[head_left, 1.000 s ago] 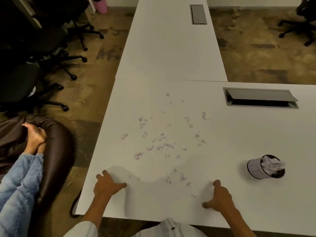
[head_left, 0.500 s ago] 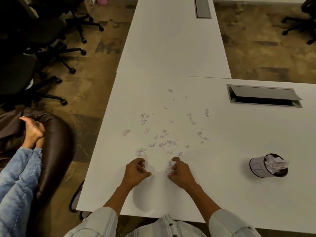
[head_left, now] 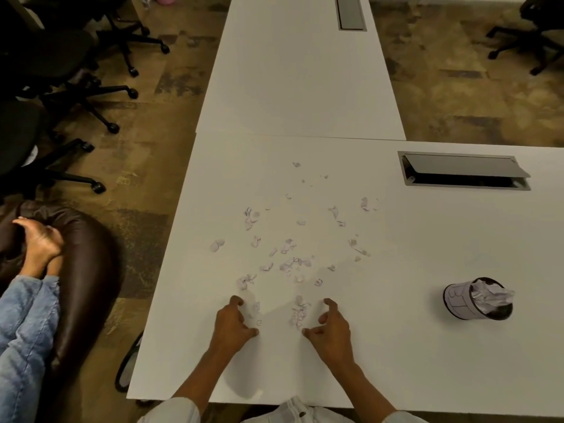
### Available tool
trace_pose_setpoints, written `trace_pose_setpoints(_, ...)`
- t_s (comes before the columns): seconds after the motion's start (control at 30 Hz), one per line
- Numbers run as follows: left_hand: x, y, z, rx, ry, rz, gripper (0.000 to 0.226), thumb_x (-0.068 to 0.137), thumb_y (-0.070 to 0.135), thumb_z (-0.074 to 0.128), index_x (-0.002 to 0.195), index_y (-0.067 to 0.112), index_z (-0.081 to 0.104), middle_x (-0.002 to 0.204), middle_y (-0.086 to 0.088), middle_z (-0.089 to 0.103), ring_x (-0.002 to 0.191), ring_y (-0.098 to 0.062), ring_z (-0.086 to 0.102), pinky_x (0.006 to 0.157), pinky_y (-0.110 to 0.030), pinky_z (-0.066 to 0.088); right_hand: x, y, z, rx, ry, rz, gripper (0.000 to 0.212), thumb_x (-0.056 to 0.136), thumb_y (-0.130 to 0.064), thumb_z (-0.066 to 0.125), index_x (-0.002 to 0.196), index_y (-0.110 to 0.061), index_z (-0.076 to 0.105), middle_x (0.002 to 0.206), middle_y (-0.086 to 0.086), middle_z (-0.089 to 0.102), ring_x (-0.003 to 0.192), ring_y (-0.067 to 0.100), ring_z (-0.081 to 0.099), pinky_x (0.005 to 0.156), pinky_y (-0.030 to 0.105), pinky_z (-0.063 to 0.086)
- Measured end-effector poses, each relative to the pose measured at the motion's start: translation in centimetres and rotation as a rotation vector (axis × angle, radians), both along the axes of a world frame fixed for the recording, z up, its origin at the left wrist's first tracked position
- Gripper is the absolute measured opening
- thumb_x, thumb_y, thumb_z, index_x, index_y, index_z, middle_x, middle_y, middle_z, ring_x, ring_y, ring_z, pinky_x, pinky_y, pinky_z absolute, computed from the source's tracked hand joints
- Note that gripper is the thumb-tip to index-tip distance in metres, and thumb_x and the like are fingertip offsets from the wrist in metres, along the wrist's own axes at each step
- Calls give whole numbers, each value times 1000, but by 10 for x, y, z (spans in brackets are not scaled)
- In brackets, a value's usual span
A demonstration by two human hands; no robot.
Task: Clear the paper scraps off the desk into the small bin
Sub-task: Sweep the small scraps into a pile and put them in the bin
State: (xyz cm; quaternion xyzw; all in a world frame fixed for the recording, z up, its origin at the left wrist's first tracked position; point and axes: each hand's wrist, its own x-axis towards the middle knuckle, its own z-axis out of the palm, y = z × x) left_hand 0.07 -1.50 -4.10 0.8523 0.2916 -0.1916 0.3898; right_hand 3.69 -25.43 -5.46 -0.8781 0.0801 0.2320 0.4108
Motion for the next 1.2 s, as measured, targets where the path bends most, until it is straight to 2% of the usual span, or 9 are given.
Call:
trace_pose_setpoints(0.13,23,-37,3,-186,-115,126,68,51,8,90,107,13,52,79,-7,62,61,-15,65,58,-18,55,20,33,-3,68,-43,3,83,67,-19,85,136,-20,38,90,-1,57,66,7,63,65,14,53)
trace_pose_setpoints(0.23,43,-42,7,-280,-225,149,64,55,14,89,105,23,50,91,-11,61,67,-18,67,67,-25,59,44,42,3,141,-83,-19,78,67,-25,85,130,-24,41,93,-4,59,69,8,64,63,15,53)
trace_pose_setpoints(0.3,54,-28,14,-137,-319,109,67,56,28,89,110,22,50,100,-6,58,74,-15,63,69,-27,57,65,31,9,143,-156,-134,71,67,-27,85,127,-23,47,95,-4,62,73,8,64,65,20,55)
trace_pose_setpoints(0.4,70,10,23,117,-354,67,91,57,46,85,130,12,42,128,-10,46,114,-26,49,91,-39,49,98,-11,13,19,-327,-275,64,71,-27,82,126,-13,51,110,6,62,97,21,62,86,38,54)
trace_pose_setpoints(0.53,89,68,18,233,-151,13,121,48,69,75,144,21,20,154,-13,14,141,-36,9,112,-54,22,140,-73,9,-255,-228,-187,94,73,-50,75,142,-5,31,148,17,34,140,31,25,112,44,28)
trace_pose_setpoints(0.73,113,90,7,222,55,-129,158,21,104,29,148,17,-8,157,-10,-17,145,-32,-13,117,-54,5,162,-74,-7,-449,-100,158,112,76,-81,38,151,-5,1,160,11,-8,147,22,-12,115,59,3)
trace_pose_setpoints(0.87,114,60,-2,186,35,-266,149,36,101,34,147,11,-11,157,-9,-20,144,-28,-19,117,-55,0,152,-35,-10,-430,-158,334,110,77,-84,22,150,-7,-9,158,8,-19,145,20,-21,117,55,-6)
trace_pose_setpoints(1.0,102,18,-1,153,-48,-443,139,50,95,44,146,15,-19,154,-2,-28,141,-20,-28,118,-54,-3,123,3,-3,-306,-216,557,105,81,-82,25,150,-11,-10,158,2,-21,144,14,-24,118,51,-6)
trace_pose_setpoints(1.2,128,21,11,135,-90,-436,136,52,89,56,144,28,-24,153,2,-32,140,-17,-31,116,-52,-4,167,-21,10,-157,-238,180,100,81,-74,40,152,-13,6,161,2,-5,147,12,-5,120,43,5)
